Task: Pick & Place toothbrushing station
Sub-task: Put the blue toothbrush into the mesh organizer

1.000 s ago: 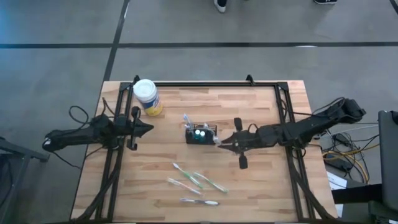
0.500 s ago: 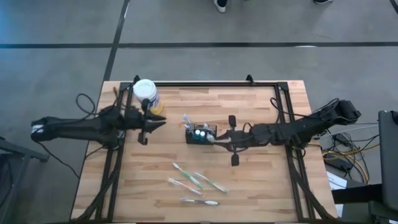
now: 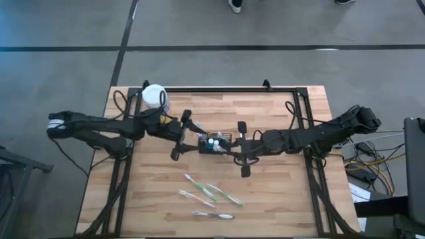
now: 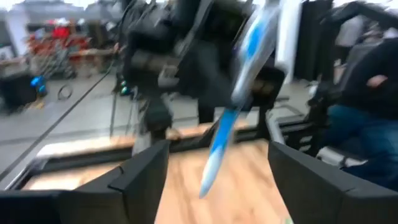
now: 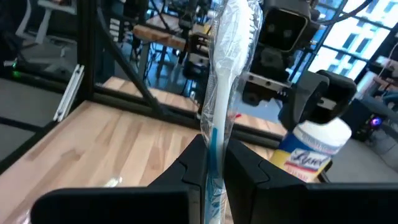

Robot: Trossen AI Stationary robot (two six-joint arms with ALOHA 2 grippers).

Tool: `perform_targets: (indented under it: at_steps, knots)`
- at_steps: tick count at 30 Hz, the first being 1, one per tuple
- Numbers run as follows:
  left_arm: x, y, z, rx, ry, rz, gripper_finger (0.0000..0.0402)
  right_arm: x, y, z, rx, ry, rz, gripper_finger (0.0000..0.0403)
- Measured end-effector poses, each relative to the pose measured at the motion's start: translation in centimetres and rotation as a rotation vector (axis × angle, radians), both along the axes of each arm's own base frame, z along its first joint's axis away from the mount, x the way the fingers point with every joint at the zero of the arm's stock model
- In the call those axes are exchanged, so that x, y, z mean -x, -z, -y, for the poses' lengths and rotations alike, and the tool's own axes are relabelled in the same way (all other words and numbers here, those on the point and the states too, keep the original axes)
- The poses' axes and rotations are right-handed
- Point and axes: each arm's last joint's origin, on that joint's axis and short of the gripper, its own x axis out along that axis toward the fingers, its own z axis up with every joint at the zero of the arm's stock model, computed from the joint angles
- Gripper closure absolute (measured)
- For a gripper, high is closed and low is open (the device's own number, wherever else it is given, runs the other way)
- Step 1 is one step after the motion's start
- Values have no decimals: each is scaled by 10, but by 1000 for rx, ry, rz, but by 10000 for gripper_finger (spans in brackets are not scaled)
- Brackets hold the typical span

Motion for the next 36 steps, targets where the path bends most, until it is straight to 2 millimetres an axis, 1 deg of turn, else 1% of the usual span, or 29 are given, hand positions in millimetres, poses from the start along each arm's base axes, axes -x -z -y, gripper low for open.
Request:
perform_targets:
  at_steps: [3,7,9,12,15,17,21,26,33,36]
  knots:
    - [-13,-9,2,-3,19,21,107,-4,1,4,2,17,-8,375]
    - [-28,-11,4,-10,47,1,104,-14,4,7,14,38,-23,375]
    - [-33,-16,5,-13,60,19,103,-18,6,7,27,40,-34,375]
    - [-40,-13,5,-21,64,-1,105,-25,5,6,40,40,-29,375]
    - [-44,-10,5,-21,68,-13,109,-31,4,6,50,41,-31,375]
    - [-46,-13,5,-24,72,8,112,-32,6,7,60,45,-62,375]
    - [-47,-12,7,-26,97,3,121,-35,6,12,50,62,-79,375]
    - [-47,-13,9,-43,115,17,161,-36,8,11,50,59,-73,375]
    - [-47,-13,10,-51,128,21,252,-35,8,12,44,59,-64,374]
    - [-48,-12,10,-54,127,24,282,-35,7,12,43,58,-57,374]
